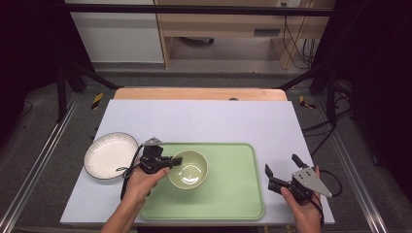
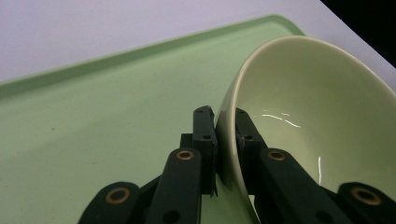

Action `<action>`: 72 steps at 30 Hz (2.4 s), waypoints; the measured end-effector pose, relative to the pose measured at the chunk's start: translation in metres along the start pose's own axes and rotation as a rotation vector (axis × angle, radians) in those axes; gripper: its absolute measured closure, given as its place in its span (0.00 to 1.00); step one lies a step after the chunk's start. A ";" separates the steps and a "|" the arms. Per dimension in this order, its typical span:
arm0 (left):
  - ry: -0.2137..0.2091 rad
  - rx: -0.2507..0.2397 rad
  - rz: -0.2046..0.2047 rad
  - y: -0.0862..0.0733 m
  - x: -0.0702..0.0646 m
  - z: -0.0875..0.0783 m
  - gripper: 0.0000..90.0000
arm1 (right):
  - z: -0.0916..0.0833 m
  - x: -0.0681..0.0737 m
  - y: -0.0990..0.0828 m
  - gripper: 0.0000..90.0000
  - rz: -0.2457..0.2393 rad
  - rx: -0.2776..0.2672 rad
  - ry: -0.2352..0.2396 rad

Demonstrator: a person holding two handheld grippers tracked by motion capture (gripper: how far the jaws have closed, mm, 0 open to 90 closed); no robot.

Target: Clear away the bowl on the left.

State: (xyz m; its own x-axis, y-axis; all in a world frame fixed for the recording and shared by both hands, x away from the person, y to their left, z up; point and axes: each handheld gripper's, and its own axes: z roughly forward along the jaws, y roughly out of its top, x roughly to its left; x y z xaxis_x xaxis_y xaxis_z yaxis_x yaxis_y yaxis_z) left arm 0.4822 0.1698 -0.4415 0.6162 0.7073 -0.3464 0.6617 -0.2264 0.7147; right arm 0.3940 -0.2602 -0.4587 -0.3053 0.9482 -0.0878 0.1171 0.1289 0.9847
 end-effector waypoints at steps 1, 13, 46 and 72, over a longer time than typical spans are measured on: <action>-0.001 0.003 0.001 0.000 0.000 0.001 0.92 | 0.000 0.000 0.000 0.05 0.000 0.000 0.000; -0.009 0.023 0.010 -0.001 -0.004 0.006 0.92 | 0.000 0.000 0.000 0.05 -0.001 0.004 0.001; -0.016 0.067 0.021 -0.006 -0.009 0.016 0.92 | 0.000 -0.001 0.000 0.05 0.003 0.006 0.000; 0.006 0.077 0.015 -0.006 -0.009 0.021 0.91 | 0.001 0.000 -0.001 0.05 0.003 0.015 0.005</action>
State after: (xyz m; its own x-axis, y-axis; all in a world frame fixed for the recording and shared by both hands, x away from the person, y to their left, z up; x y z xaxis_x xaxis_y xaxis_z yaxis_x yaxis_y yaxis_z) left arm 0.4818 0.1509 -0.4552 0.6239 0.7075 -0.3319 0.6833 -0.2879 0.6709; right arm 0.3947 -0.2603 -0.4596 -0.3101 0.9469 -0.0845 0.1323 0.1310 0.9825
